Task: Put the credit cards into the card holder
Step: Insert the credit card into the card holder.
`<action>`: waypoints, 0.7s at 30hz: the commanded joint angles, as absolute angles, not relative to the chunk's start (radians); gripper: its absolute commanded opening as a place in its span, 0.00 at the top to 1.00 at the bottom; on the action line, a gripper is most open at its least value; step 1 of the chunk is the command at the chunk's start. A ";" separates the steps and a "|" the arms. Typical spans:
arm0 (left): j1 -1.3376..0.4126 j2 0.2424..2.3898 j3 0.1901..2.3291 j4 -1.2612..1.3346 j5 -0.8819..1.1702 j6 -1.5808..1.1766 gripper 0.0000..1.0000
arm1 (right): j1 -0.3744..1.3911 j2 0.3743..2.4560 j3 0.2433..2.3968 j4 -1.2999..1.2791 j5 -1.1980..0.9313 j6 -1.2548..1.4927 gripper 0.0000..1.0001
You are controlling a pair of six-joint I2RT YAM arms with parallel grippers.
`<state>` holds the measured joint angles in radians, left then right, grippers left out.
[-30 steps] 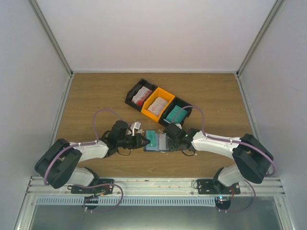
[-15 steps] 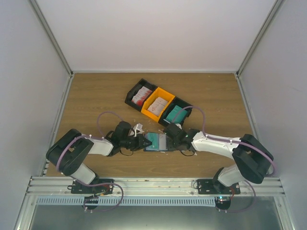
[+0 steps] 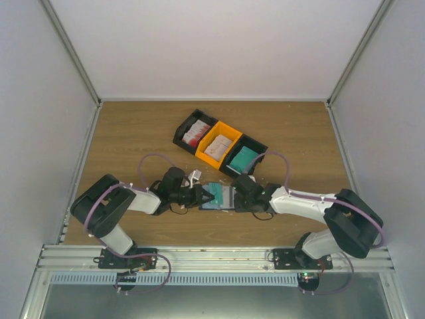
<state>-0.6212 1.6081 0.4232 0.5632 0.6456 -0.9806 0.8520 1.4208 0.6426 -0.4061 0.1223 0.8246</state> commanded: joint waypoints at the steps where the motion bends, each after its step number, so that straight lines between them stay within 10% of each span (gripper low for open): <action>1: -0.629 1.630 0.458 0.570 0.625 -0.922 1.00 | 0.836 1.411 0.618 -0.421 0.111 0.836 0.62; 21: -0.630 1.537 0.443 0.461 0.523 -0.917 1.00 | 0.831 1.354 0.615 -0.378 0.083 0.824 0.48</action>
<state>-0.6220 1.5810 0.4431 0.4889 0.5701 -0.9474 0.8356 1.3994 0.6312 -0.3916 0.0814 0.8261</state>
